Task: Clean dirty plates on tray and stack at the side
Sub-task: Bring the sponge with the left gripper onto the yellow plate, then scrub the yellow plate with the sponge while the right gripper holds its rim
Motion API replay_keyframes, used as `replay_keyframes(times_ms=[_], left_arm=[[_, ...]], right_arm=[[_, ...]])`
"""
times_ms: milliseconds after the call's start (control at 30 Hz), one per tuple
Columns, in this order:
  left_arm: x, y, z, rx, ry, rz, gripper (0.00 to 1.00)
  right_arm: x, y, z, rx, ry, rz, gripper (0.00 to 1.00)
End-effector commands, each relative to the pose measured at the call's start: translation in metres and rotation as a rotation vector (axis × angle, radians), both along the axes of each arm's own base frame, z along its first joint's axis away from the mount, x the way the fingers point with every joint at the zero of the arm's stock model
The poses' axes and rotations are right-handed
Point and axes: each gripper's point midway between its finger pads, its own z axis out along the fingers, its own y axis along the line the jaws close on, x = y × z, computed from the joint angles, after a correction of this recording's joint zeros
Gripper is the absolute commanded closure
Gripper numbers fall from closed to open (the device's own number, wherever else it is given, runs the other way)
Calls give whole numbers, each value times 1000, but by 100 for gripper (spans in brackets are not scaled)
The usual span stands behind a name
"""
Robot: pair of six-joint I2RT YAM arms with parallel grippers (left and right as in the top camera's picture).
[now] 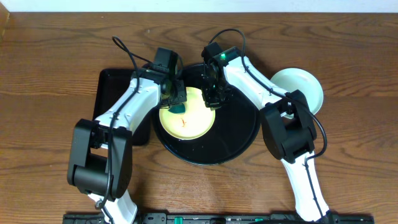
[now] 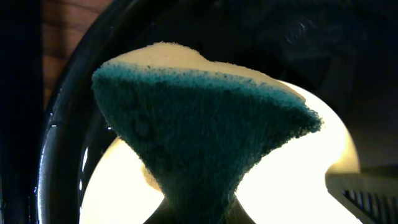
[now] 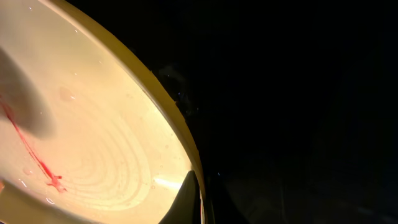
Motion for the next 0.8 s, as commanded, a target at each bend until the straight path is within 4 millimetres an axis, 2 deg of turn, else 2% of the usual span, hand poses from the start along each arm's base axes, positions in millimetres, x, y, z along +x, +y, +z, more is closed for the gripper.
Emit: replay_keyframes(times_ms=[0, 233, 333, 400, 467, 500, 767], left_arm=[[1, 18, -13, 102, -16, 107, 92], [34, 20, -15, 114, -175, 157, 92], [43, 20, -24, 123, -196, 166, 92], [41, 20, -35, 121, -172, 183, 92], [28, 12, -48, 78, -96, 164, 92], [15, 0, -53, 16, -27, 134, 92], [-50, -52, -45, -295, 278, 17, 92]], right_arm=[[-2, -12, -25, -61, 12, 11, 99], [-2, -12, -25, -61, 12, 11, 99], [-2, -12, -25, -61, 12, 12, 99], [-2, -12, -25, -61, 12, 12, 99], [-2, -12, -25, -61, 12, 12, 99], [-2, -12, -25, -61, 12, 12, 99], [-2, -12, -25, -61, 12, 12, 99]])
